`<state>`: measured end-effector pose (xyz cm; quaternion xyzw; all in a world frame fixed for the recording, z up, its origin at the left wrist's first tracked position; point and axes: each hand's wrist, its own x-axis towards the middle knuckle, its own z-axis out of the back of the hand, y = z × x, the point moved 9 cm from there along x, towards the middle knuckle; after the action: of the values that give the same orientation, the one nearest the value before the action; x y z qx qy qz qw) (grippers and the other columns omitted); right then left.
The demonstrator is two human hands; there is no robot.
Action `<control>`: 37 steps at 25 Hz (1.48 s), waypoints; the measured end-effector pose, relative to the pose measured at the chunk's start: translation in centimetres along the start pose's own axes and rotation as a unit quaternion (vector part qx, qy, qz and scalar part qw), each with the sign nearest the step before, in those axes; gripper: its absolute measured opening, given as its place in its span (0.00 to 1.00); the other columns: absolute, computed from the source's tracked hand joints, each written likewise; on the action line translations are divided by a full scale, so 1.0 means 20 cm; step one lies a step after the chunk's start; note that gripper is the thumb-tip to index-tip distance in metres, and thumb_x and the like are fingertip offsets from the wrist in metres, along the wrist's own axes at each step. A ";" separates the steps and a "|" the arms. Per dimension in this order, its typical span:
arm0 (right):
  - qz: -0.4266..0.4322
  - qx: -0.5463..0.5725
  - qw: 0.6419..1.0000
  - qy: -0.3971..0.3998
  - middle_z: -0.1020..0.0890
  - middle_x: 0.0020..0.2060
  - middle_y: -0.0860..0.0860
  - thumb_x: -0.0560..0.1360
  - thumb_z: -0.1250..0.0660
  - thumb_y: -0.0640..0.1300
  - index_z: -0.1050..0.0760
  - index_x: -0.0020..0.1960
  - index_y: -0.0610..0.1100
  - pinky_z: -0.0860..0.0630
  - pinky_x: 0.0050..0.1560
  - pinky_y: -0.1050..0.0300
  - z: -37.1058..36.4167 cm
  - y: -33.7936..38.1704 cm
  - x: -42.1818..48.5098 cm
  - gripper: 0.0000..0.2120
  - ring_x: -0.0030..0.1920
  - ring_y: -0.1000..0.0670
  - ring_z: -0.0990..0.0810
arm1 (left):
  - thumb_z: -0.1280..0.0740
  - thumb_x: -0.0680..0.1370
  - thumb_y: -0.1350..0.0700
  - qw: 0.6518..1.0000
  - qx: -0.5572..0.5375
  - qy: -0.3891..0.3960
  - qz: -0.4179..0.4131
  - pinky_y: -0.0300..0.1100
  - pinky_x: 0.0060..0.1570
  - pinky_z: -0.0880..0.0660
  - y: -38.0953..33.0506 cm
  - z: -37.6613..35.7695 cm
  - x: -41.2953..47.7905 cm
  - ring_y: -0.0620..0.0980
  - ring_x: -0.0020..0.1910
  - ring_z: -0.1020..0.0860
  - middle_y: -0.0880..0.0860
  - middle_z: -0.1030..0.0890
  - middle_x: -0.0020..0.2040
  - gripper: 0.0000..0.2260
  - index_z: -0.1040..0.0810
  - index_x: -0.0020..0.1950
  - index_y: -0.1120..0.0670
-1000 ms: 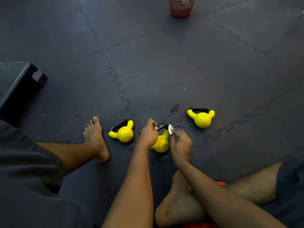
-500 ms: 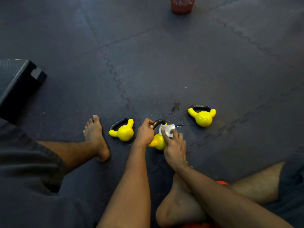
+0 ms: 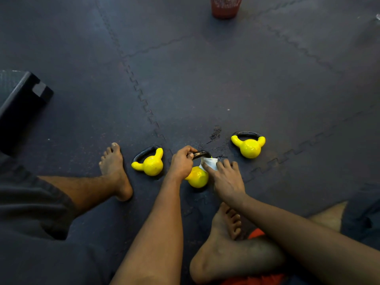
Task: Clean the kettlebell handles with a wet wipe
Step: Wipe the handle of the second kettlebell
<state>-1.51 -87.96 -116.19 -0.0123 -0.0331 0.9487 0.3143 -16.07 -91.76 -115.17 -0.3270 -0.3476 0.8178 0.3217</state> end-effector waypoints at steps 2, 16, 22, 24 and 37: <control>-0.014 0.014 0.999 0.036 0.19 0.47 0.44 0.73 0.37 0.44 0.39 0.75 0.57 0.37 0.52 0.43 -0.01 0.00 -0.01 0.31 0.49 0.39 0.26 | 0.39 0.81 0.61 1.000 0.001 0.006 -0.002 0.52 0.52 0.23 0.00 0.00 0.00 0.56 0.48 0.22 0.52 0.21 0.43 0.09 0.20 0.55 0.53; 0.004 -0.026 0.997 -0.079 0.31 0.65 0.45 0.72 0.34 0.43 0.25 0.64 0.49 0.38 0.52 0.44 0.09 0.02 -0.02 0.20 0.61 0.39 0.33 | 0.39 0.81 0.61 0.999 0.026 0.001 -0.029 0.41 0.43 0.32 -0.03 -0.04 -0.01 0.50 0.42 0.27 0.52 0.23 0.41 0.09 0.20 0.55 0.55; 0.014 0.034 0.995 -0.093 0.25 0.65 0.48 0.74 0.33 0.45 0.25 0.64 0.43 0.35 0.56 0.44 0.12 0.01 -0.05 0.19 0.64 0.41 0.30 | 0.40 0.81 0.60 1.000 -0.016 -0.018 0.003 0.47 0.47 0.25 0.05 0.01 0.00 0.54 0.44 0.23 0.52 0.22 0.43 0.09 0.21 0.54 0.52; 0.030 0.074 0.991 -0.104 0.24 0.66 0.48 0.76 0.36 0.45 0.25 0.66 0.43 0.32 0.55 0.45 0.13 0.04 -0.04 0.19 0.63 0.42 0.28 | 0.40 0.81 0.61 1.000 -0.017 -0.017 -0.002 0.47 0.47 0.25 0.05 0.01 0.00 0.54 0.44 0.23 0.52 0.23 0.42 0.09 0.21 0.54 0.53; 0.056 0.024 0.997 0.039 0.22 0.66 0.49 0.74 0.46 0.42 0.24 0.65 0.48 0.27 0.47 0.49 -0.04 0.07 0.06 0.23 0.46 0.42 0.19 | 0.40 0.81 0.62 0.999 0.035 0.015 -0.024 0.39 0.41 0.34 -0.05 -0.04 -0.01 0.50 0.42 0.27 0.52 0.22 0.43 0.10 0.21 0.56 0.55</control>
<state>-3.27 -88.43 -117.16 -0.0438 0.0032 0.9642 0.2616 -15.05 -91.10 -114.84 -0.3187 -0.3215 0.8167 0.3579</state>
